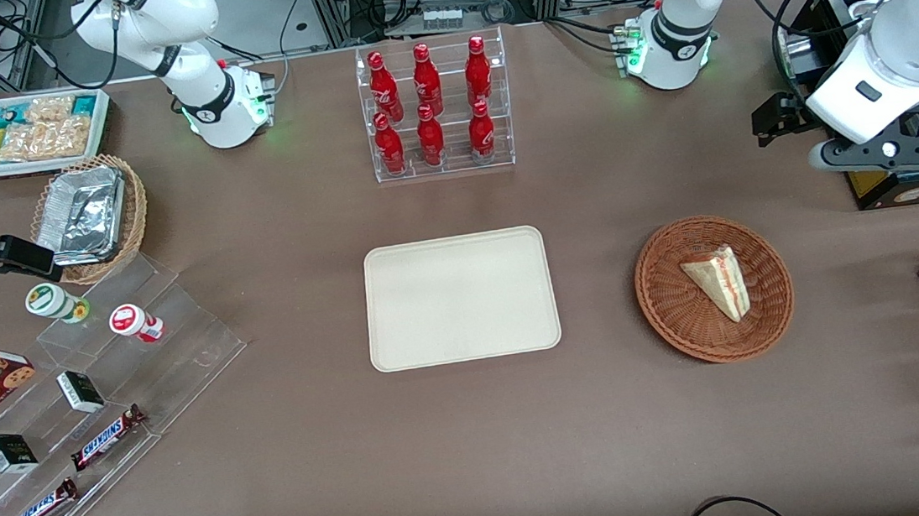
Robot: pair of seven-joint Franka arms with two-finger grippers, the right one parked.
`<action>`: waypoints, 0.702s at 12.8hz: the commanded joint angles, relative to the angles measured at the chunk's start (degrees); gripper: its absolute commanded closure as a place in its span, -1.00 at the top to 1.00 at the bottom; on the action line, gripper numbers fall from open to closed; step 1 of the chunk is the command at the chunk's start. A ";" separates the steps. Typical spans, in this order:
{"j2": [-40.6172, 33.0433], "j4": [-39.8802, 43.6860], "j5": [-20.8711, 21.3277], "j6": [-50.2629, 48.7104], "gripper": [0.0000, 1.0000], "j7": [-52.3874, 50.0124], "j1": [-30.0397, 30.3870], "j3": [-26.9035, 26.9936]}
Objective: Place sandwich from basket to tray
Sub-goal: 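Move the left gripper over the wicker basket above the sandwich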
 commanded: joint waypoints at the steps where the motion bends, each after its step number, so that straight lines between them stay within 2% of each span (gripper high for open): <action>1: -0.59 -0.39 -0.26 -0.46 1.00 0.52 -0.28 -0.04; 4: -0.32 -2.75 -1.67 2.34 1.00 1.13 -0.20 -0.04; 9: -0.41 -14.24 -1.40 14.01 1.00 1.49 -0.02 0.13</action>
